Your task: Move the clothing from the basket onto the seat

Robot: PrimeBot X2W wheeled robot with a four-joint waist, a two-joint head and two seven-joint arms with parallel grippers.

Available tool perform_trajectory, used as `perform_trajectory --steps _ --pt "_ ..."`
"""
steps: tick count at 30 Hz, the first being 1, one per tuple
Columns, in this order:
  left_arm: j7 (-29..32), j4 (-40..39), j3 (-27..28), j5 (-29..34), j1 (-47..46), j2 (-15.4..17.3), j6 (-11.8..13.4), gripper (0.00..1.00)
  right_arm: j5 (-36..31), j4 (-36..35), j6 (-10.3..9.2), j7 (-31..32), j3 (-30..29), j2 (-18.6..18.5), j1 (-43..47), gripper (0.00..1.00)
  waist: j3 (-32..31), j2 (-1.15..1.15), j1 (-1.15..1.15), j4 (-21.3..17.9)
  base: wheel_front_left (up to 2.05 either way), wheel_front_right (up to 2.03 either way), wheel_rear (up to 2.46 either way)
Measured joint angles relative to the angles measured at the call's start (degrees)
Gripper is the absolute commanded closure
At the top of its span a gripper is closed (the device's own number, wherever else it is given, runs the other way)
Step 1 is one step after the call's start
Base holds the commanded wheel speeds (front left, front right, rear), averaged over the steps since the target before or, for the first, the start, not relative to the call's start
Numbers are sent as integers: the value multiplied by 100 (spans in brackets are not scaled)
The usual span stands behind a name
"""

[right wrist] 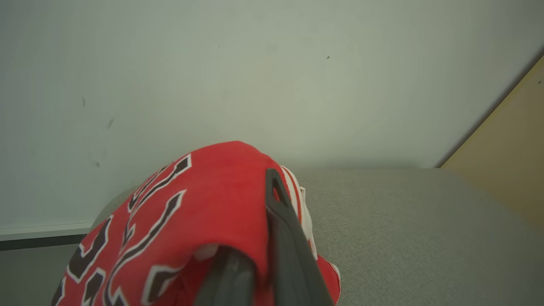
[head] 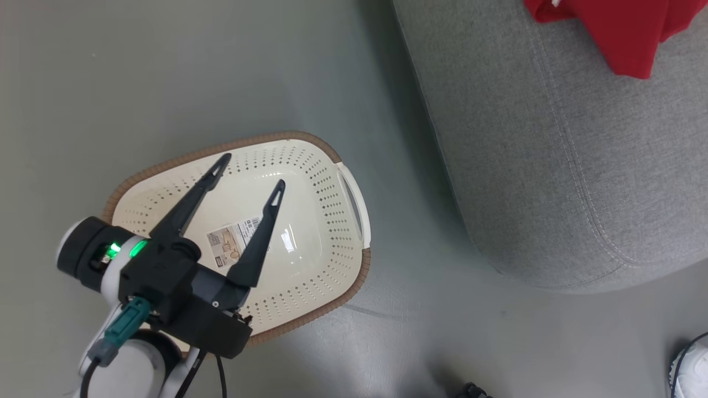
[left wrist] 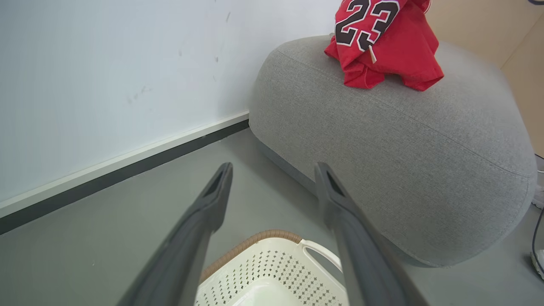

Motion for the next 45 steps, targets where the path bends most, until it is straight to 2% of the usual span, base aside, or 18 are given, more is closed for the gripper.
perform_trajectory --steps 6,12,13,15,16,17,29,36,45 --pt "18 66 -71 3 -6 -38 -3 0 -20 635 -98 15 69 107 199 100 68 0 -1 -73 0 0 0" --pt "15 142 -71 3 -5 -48 -3 0 -63 961 -59 64 145 207 289 100 -2 0 -1 -149 0 0 0" --pt "15 164 -74 3 -5 -48 -3 0 -63 996 -58 66 152 221 300 91 -15 0 -1 -164 0 0 0" --pt "10 196 -71 3 -5 -49 -3 0 -63 1046 -52 65 181 314 313 53 -46 0 -2 -195 0 0 0" --pt "9 203 -73 3 -5 -53 -3 0 -63 1078 -27 63 197 364 314 20 -62 -1 -1 -211 0 0 0" --pt "9 213 -70 3 -4 -55 -3 0 -63 1111 13 60 207 402 316 0 -79 0 -2 -228 0 0 0" --pt "-129 471 92 -90 35 -34 47 0 -79 1287 430 -49 378 783 794 0 -395 -1 -2 -545 0 0 0" --pt "-272 744 154 -200 231 -118 59 0 -155 1281 554 -110 485 933 1100 0 -757 -1 -2 -746 0 0 0" --pt "-584 1152 420 -483 259 -378 257 0 -153 1166 673 -151 499 1158 1359 0 -1381 -2 -2 -850 0 0 0"
